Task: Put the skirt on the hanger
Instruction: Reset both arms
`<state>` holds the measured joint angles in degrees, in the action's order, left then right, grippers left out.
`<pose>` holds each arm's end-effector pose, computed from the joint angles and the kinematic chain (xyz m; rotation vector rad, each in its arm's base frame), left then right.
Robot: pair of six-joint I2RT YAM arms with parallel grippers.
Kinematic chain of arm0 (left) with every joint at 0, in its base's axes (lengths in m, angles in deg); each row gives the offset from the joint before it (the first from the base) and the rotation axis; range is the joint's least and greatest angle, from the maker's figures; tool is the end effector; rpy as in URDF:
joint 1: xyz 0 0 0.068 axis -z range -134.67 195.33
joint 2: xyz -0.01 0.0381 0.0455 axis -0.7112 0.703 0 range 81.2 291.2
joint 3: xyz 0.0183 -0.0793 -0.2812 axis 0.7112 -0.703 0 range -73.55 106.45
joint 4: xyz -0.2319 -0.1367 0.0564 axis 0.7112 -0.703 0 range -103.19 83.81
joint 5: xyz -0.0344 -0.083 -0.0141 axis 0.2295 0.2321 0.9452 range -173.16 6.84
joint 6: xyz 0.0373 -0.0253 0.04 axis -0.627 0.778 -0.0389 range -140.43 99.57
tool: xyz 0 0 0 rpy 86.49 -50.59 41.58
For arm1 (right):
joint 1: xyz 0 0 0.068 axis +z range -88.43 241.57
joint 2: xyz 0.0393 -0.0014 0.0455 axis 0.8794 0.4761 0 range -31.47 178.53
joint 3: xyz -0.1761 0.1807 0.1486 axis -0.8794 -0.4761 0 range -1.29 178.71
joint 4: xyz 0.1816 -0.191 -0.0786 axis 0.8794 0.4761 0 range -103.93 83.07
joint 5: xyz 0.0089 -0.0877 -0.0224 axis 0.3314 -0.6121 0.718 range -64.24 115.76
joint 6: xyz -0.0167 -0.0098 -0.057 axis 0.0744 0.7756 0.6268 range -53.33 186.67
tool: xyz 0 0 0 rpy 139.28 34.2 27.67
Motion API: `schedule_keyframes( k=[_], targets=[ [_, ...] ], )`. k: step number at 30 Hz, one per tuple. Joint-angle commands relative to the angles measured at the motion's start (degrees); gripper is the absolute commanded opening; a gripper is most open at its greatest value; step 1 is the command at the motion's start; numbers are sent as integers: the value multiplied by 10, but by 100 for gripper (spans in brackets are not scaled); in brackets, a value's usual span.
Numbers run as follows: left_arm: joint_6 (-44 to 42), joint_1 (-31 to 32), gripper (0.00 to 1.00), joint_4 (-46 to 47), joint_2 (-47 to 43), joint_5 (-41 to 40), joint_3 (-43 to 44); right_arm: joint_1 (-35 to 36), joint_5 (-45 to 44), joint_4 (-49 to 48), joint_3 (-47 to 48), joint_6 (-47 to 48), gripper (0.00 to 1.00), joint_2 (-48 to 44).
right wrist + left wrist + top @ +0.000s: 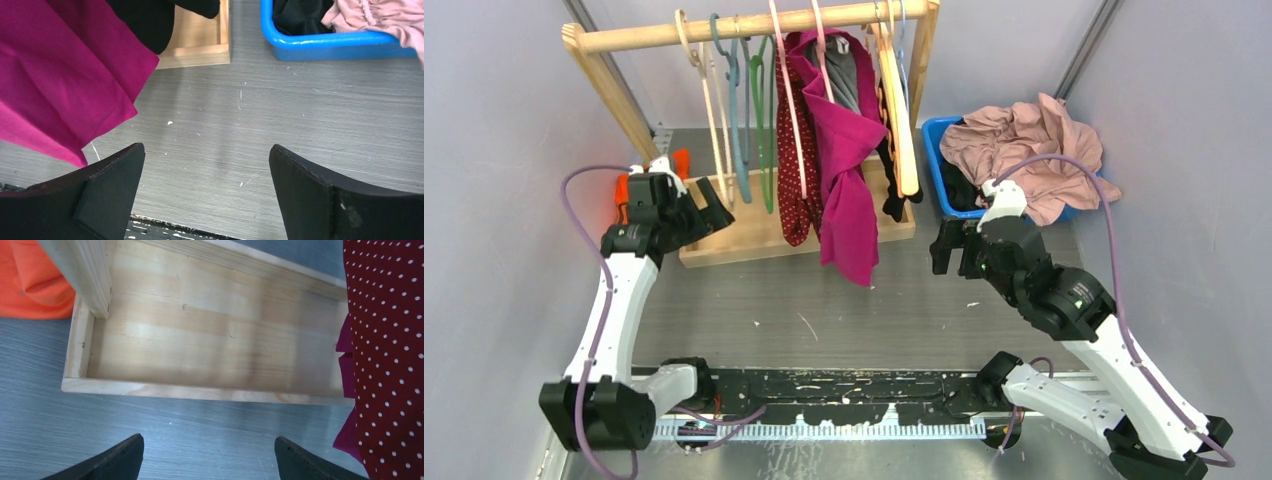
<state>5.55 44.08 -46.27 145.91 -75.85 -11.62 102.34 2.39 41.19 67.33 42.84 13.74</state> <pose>0.2473 -0.0002 0.3377 -0.4873 2.2883 -0.3645 0.1112 0.0724 0.4133 -0.0687 2.0832 0.2550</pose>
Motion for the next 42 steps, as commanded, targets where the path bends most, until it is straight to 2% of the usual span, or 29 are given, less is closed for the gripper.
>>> schedule_keyframes(
  k=[1,6,12,18,23,26,29,34,37,42],
  targets=[
    [18,-4,100,-9,-55,16,-36,3,-21,-73,-37,-29,100,-8],
    [47,-3,100,16,-121,12,-100,3,-76,-99,-90,-51,99,-12],
    [53,-3,100,41,-146,-47,-153,3,-156,-186,-207,-29,99,-81],
    [21,-3,100,121,-197,-128,-224,2,-323,-267,-304,-35,100,-145],
    [-17,-3,100,232,-205,-146,-290,-1,-404,-447,-401,39,99,-186],
    [-49,-3,100,279,-170,-194,-308,-9,-437,-582,-470,131,99,-161],
    [-56,-3,100,314,-129,-180,-316,-22,-419,-667,-518,166,99,-124],
    [-61,-3,100,343,-116,-160,-333,-35,-361,-575,-483,44,99,-95],
    [-64,-4,100,355,-121,-159,-339,-35,-345,-589,-464,32,99,-53],
    [-67,-3,100,365,-129,-146,-342,-35,-339,-539,-394,1,99,55]
  ],
)
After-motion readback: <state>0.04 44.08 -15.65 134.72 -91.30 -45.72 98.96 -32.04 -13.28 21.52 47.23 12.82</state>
